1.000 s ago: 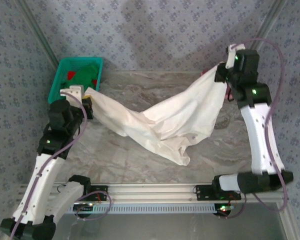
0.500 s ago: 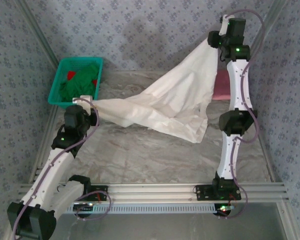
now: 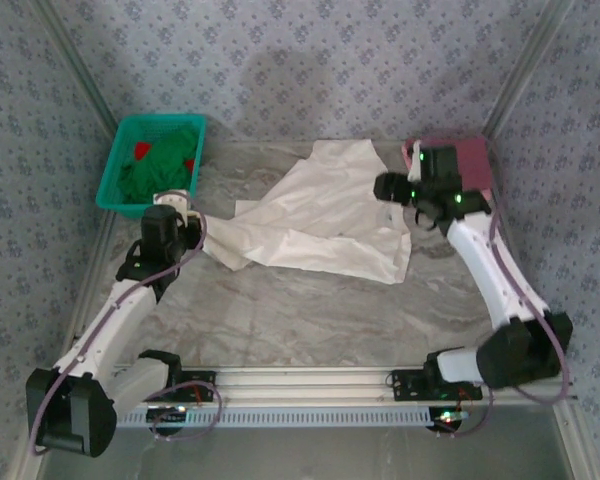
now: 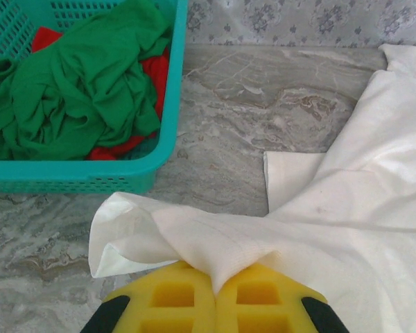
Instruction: Fold and stack the t-shirts
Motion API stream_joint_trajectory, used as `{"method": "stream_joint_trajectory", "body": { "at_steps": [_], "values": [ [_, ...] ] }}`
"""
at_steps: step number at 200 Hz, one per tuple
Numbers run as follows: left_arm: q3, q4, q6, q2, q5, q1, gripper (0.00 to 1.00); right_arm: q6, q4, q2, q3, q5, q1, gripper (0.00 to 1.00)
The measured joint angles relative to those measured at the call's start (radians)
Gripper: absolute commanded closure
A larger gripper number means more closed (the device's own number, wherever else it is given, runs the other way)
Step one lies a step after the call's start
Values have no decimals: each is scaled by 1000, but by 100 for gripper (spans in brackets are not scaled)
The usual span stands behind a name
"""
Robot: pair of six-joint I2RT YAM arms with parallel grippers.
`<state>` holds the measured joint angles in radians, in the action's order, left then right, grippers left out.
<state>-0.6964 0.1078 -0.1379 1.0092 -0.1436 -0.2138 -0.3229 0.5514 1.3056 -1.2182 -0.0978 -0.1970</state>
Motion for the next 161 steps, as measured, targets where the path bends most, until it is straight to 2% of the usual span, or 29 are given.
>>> {"method": "stream_joint_trajectory", "body": {
  "at_steps": [18, 46, 58, 77, 94, 108, 119, 150, 161],
  "values": [
    [7, -1, -17, 5, 0, 2, 100, -51, -8, -51, 169, 2, 17, 36],
    [39, -5, -46, 5, 1, 5, 100, -98, 16, -36, 363, -15, 28, 42],
    [48, -6, -55, 8, 1, 5, 100, -103, 19, -6, 379, -42, 28, 44],
    [50, -8, -71, 21, 5, 5, 100, -109, -13, 53, 379, -61, 32, 55],
    [50, -10, -80, 30, 9, 5, 100, -106, -68, 103, 379, -73, 57, 56],
    [50, -15, -84, 40, 16, 5, 100, -97, -111, 157, 371, -78, 72, 62],
    [50, -17, -85, 46, 17, 5, 100, -93, -132, 208, 357, -83, 78, 63],
    [50, -18, -92, 51, 16, 5, 100, -77, -168, 268, 348, -93, 78, 100],
    [50, -17, -92, 55, 16, 5, 100, -71, -166, 266, 336, -98, 78, 100]
  ]
}}
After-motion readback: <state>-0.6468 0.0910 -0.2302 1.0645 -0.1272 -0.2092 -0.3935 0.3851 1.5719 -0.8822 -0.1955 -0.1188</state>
